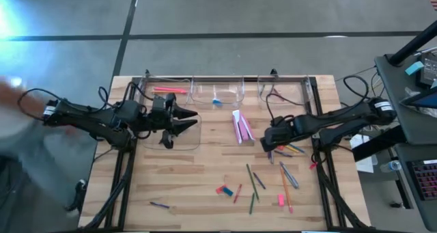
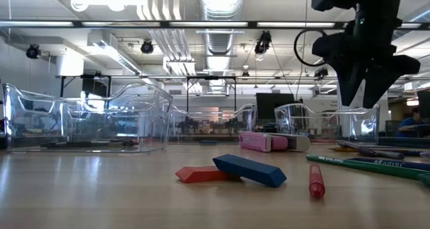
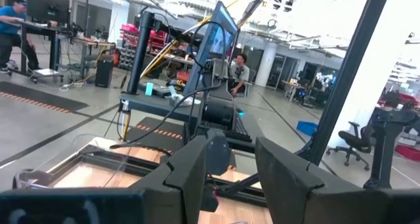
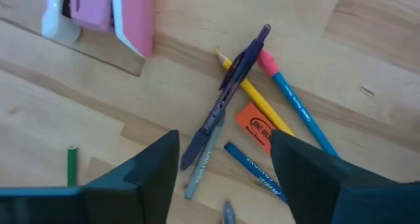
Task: Sort crayons/erasers/pens/pencils in bins
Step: Put the orange eraser into the middle transparent bin
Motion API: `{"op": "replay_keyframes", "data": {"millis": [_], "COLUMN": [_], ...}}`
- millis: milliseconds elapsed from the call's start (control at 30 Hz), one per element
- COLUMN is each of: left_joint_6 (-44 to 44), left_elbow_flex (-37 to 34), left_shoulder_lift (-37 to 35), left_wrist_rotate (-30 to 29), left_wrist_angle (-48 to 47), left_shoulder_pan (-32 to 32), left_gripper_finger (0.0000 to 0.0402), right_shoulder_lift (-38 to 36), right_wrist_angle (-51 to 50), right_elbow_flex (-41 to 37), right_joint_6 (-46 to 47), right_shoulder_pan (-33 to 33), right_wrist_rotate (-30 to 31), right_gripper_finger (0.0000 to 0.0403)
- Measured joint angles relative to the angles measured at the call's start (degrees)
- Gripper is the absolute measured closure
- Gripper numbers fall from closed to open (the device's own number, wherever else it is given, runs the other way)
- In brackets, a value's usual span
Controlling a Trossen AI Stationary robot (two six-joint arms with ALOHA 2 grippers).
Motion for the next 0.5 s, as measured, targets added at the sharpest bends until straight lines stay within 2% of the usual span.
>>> {"op": "replay_keyframes", "data": {"millis": [233, 500], "left_joint_6": [0.00, -0.07], "left_elbow_flex": [0.00, 0.06], "left_shoulder_lift": [0.20, 0.44], "left_wrist_rotate": [0.04, 0.06], "left_wrist_angle": [0.22, 0.20], "left_shoulder_pan": [-0.04, -0.04], "left_gripper_finger": [0.0282, 0.0282], "right_shoulder_lift": [5.93, 8.59], "right_wrist_angle": [0.96, 8.37], "right_elbow_flex": [-0.23, -0.36], "right_joint_6": [1.04, -6.45], "right_shoulder_pan": [-2.48, -5.20], "right_wrist_rotate": [-0.02, 2.61], "right_gripper_finger": [0.0145, 0.0169]}}
